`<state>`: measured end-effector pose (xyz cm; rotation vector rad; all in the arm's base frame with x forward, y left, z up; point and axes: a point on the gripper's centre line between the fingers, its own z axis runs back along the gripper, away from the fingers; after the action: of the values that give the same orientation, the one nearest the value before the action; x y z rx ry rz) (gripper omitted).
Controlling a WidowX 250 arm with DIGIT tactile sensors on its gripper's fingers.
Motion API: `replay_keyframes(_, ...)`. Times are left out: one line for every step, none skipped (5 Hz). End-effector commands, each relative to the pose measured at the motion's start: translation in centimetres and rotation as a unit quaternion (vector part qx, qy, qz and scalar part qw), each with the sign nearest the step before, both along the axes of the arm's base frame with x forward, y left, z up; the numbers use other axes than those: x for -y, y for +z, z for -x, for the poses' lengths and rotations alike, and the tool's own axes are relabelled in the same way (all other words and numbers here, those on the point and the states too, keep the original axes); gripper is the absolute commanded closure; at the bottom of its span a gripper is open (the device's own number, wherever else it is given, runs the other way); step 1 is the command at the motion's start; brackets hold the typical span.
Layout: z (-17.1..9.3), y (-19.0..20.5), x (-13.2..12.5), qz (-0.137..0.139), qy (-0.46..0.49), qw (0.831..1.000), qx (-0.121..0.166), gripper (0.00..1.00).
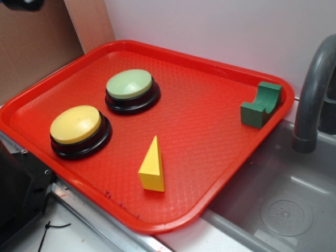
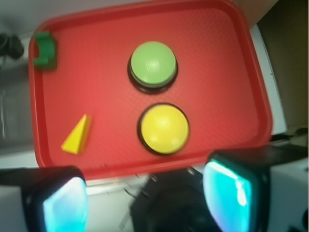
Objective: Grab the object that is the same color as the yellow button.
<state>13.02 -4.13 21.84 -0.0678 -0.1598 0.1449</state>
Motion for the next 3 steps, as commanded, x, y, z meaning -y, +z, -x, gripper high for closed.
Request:
replay_keyframes(-3.8,-5.1,5.6,0.043,0.076,0.996,-0.007,0.0)
replay_keyframes(-4.2,-7.7,7.1,0.055,0.12,0.991,-0.028,0.0)
replay_keyframes(-4.3,-10.3,8.7,0.05,0.181,0.982,-0.03,0.0)
